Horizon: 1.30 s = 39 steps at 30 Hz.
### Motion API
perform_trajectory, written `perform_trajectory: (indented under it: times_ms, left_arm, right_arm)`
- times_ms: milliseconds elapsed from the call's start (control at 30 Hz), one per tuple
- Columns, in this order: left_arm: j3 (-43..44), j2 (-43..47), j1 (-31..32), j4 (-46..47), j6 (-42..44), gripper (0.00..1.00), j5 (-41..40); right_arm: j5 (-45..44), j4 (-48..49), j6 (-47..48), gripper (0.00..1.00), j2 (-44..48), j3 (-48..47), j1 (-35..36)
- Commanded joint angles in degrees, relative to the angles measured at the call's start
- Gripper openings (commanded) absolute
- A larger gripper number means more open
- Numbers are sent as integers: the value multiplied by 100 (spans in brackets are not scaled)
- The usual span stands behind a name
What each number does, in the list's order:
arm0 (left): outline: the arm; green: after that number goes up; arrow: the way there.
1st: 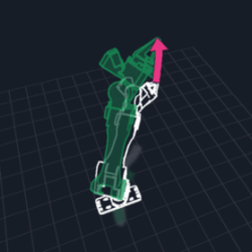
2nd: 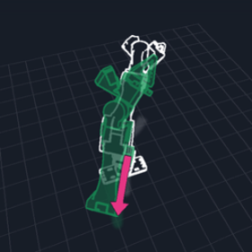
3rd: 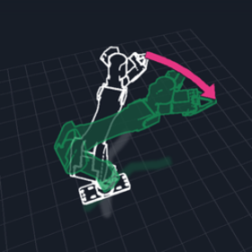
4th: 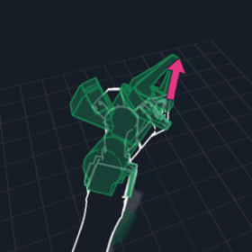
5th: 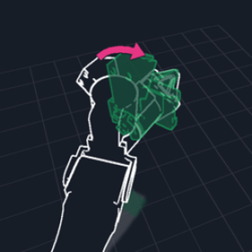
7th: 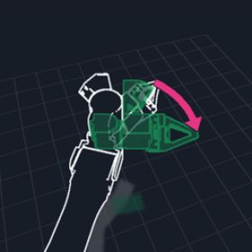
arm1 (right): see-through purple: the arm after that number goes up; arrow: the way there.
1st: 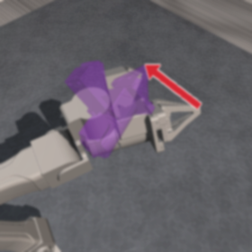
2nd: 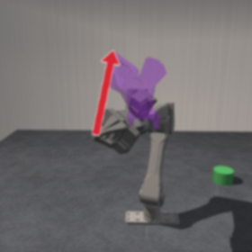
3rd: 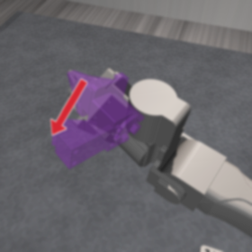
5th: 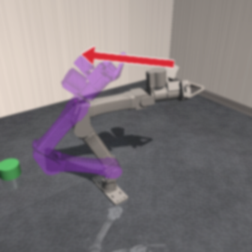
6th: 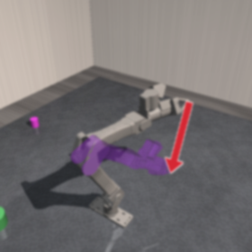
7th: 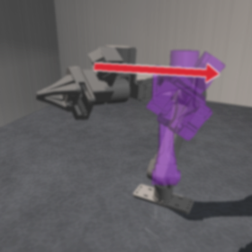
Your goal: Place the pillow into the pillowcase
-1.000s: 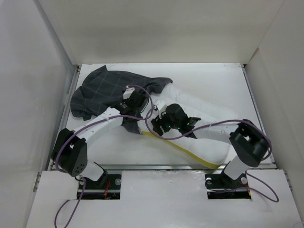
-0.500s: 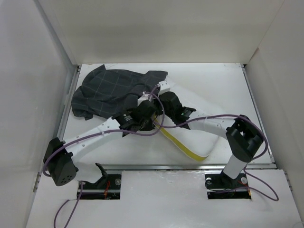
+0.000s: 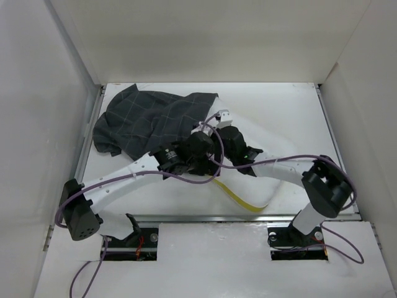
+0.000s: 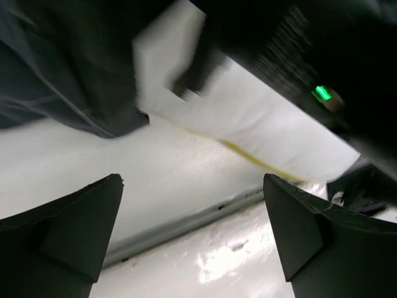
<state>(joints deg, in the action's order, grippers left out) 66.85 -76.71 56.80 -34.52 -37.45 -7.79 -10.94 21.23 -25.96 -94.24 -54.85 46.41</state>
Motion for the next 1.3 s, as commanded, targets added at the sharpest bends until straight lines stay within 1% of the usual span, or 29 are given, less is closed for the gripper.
perform_trajectory:
  times_ms: [0,33,67,100,133,200,233,300,333,367,433,467,500,533,567,600,633,700,733,767,867,900,933,1000,1067,1100,1200,1233,1267]
  left_arm:
    - [749,25,-352,-230,142,97,-608]
    - [846,24,-432,-283,142,100,-757]
    - [943,-72,-519,-283,142,100,-881]
    - [1040,-133,-633,-283,203,100,-1047]
    - [1249,-317,-896,-187,369,100,-1171]
    - [1540,-598,-1213,-81,571,100,-1172]
    - [1916,-1000,-1537,-20,738,100,-1172]
    - [2374,-1502,-1794,112,1298,100,-979]
    - [2672,-2079,-1873,112,1493,100,-979]
    - [3267,-2381,-1874,112,1756,100,-979]
    - [3929,-2996,-1874,34,2423,100,-1258]
    - [4733,-3660,-1874,-54,2618,100,-1329]
    - [5185,-3998,-1874,-246,2768,100,-1435]
    - [5633,-4323,-1952,-335,2874,100,-1531]
    - [6072,-4927,-1953,-414,3145,100,-1532]
    - [6834,-5194,-2031,-537,3235,100,-1602]
    - [7094,-5414,-2093,-538,3349,100,-1603]
    - [7368,-5766,-2094,-460,3629,100,-1603]
    - [7369,-5768,-2094,-320,3692,100,-1655]
    - [7273,-5768,-2094,-257,3753,100,-1655]
    - [7044,-5768,-2094,-204,3754,100,-2093]
    - [6930,-5768,-2154,-152,3824,97,-2373]
    - [6929,-5829,-2155,-151,3824,97,-2376]
    - [6929,-5908,-2217,-90,3824,84,-2455]
    - [6929,-6066,-2278,-90,3746,67,-2455]
    - [6982,-6067,-2278,-90,3745,56,-2455]
    - [6982,-6225,-2278,50,3850,53,-1947]
    - [6982,-6286,-2278,51,3851,50,-1832]
    - [7034,-6286,-2278,51,3851,45,-1631]
  right_arm:
    - [-136,-293,99,95,974,71,-194]
    - [-137,-461,99,95,1090,132,-290]
    - [-137,-854,99,95,1205,132,-569]
    - [-50,-1006,99,95,1371,185,-755]
    - [299,-1225,99,95,1373,185,-1209]
    - [714,-1384,222,95,1426,133,-1677]
    - [951,-1385,518,95,1330,80,-1897]
    - [1260,-1682,749,95,1171,-182,-2318]
    - [1444,-1684,1228,95,979,-262,-2425]
    - [1585,-1684,1398,95,856,-350,-2513]
    - [1936,-1771,1741,97,548,-754,-2742]
    - [2007,-1850,1987,97,216,-929,-2821]
    - [2008,-1921,2085,97,47,-1105,-2883]
    - [2295,-1973,2216,97,-102,-1385,-3014]
    - [2350,-1922,2287,97,-365,-1475,-3068]
    - [2455,-1921,2392,97,-489,-1563,-3129]
    - [2830,-1860,2472,97,-612,-1755,-3182]
    - [3088,-1860,2673,97,-990,-1958,-3253]
    - [3237,-1860,2753,97,-1113,-2072,-3253]
    - [3360,-1912,2754,97,-1228,-2248,-3253]
    - [3606,-1912,2868,97,-1579,-2407,-3253]
    - [3712,-1965,2929,97,-1693,-2477,-3253]
    - [3713,-1965,2929,97,-1695,-2478,-3253]
    - [3959,-1904,2982,97,-1756,-2478,-3253]
    - [4090,-1956,3052,93,-1878,-2478,-3253]
    - [4335,-2017,3105,92,-1879,-2539,-3253]
    - [4478,-2194,3167,90,-2081,-2688,-3253]
    - [4478,-2281,3167,87,-2160,-2741,-3253]
    - [4478,-2282,3167,83,-2160,-2742,-3253]
